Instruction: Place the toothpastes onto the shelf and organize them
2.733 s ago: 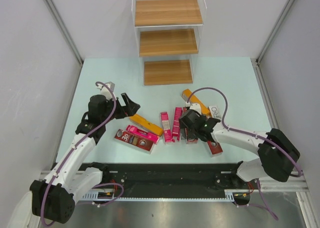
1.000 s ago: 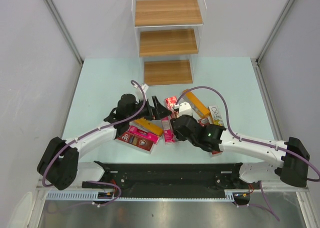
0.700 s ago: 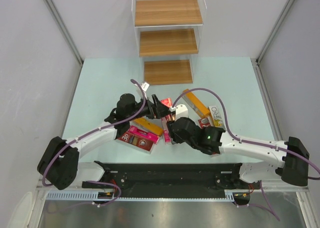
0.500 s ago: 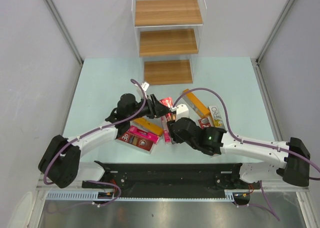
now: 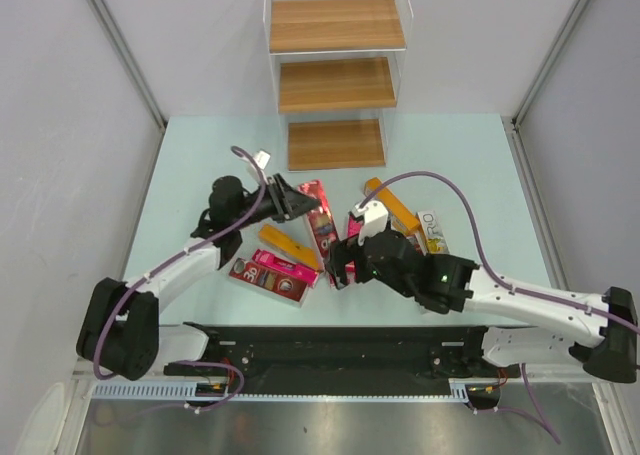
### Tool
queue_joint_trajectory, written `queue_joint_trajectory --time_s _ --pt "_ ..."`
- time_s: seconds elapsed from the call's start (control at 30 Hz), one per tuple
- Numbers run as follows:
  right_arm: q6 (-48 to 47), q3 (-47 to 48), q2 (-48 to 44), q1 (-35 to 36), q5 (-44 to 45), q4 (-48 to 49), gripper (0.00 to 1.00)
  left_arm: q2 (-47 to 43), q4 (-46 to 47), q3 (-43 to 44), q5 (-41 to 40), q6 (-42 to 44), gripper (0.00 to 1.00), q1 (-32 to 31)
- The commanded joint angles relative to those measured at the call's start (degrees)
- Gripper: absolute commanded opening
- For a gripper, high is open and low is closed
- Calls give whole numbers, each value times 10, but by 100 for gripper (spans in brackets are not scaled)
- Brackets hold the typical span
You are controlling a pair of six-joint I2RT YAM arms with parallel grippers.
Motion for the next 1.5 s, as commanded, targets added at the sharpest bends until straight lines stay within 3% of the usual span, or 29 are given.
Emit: queue_joint_trajectory --time_s 0.0,0.17,0.3,0.43,0.6,0.7,0.8,0.87,0.93,1.2,1.23,1.33,1.37,1.47 --pt "23 28 -42 -30 -60 40 100 -44 106 12 108 -73 50 101" --pt "83 -18 -79 -116 -173 110 100 -56 180 10 154 -160 50 177" --pt "166 -100 -94 -194 -327 320 99 -45 338 -15 182 -279 50 212" --pt "200 -117 -45 -197 -358 441 99 -20 479 -17 197 -391 49 222" --pt "221 -114 33 -167 -368 566 96 -19 483 -10 196 -403 49 224" --pt "226 -110 62 -156 -357 586 94 -24 464 -6 198 -396 49 224" --pt "231 -110 78 -147 -347 614 88 -27 463 -6 199 -395 49 224" --pt "232 -109 90 -144 -348 636 80 -27 463 -7 200 -396 49 224" --pt "236 -105 99 -142 -349 640 65 -27 463 -8 199 -396 49 224" --pt "230 -105 91 -138 -341 626 40 -25 472 -10 201 -399 52 224" --pt "230 -105 89 -137 -340 623 36 -25 472 -11 201 -398 55 224" --pt "229 -105 78 -137 -335 611 33 -27 460 -15 204 -392 82 224" --pt "229 -105 70 -138 -335 605 32 -28 447 -14 205 -378 98 224" --pt "228 -105 46 -143 -330 589 31 -44 371 -10 212 -322 100 224"
